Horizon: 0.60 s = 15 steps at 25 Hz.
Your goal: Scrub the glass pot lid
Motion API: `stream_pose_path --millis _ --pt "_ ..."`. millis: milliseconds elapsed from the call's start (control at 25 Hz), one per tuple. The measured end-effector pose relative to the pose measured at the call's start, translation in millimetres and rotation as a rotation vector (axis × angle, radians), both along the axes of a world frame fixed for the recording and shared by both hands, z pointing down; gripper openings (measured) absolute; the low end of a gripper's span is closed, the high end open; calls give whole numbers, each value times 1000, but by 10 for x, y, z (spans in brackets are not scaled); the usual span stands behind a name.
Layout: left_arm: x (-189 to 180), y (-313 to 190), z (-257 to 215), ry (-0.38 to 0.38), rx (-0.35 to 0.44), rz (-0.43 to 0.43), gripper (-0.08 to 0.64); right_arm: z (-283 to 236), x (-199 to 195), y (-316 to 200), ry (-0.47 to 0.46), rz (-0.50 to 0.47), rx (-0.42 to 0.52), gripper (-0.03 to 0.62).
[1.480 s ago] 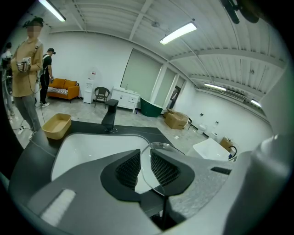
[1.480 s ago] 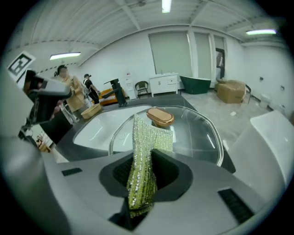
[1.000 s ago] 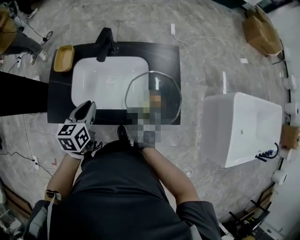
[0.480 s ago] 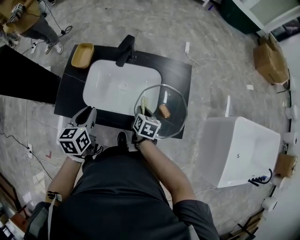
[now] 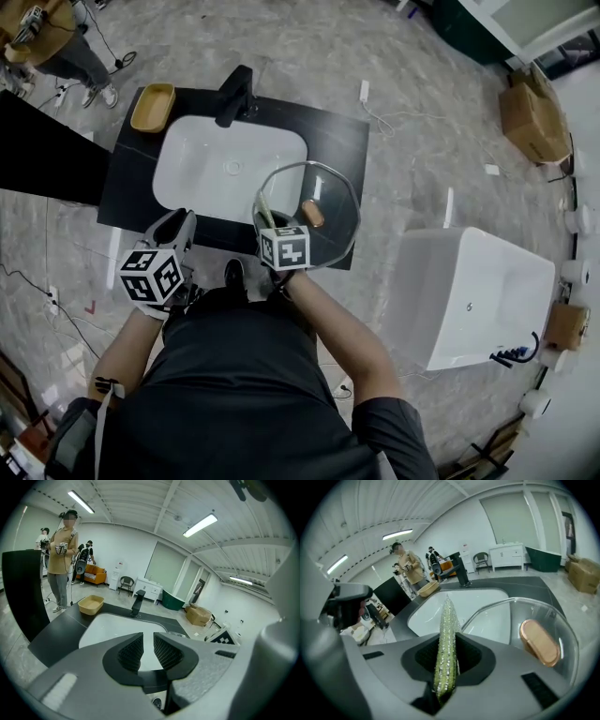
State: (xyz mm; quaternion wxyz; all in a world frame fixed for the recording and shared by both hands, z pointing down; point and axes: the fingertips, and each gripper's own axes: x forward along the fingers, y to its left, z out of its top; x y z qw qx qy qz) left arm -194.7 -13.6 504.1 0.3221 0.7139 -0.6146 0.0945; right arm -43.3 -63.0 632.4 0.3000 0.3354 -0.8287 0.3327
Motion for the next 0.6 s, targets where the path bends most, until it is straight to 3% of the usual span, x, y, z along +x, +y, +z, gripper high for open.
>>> stream_pose_path --millis 160,280,360,520,600 --pt "97 -21 -32 13 16 -19 71 -370 133 -123 0 -168 146 64" --pt "77 67 -35 18 18 -59 71 -618 23 -400 50 -349 296 64" --pt "14 176 -22 17 12 -99 71 -612 -143 -516 142 -541 381 64" --pt "-193 445 -8 11 -1 -200 71 -179 -425 -465 397 -1027 548 64" --pt "-293 573 -1 5 -9 -245 71 65 -471 -357 461 -1188 557 64"
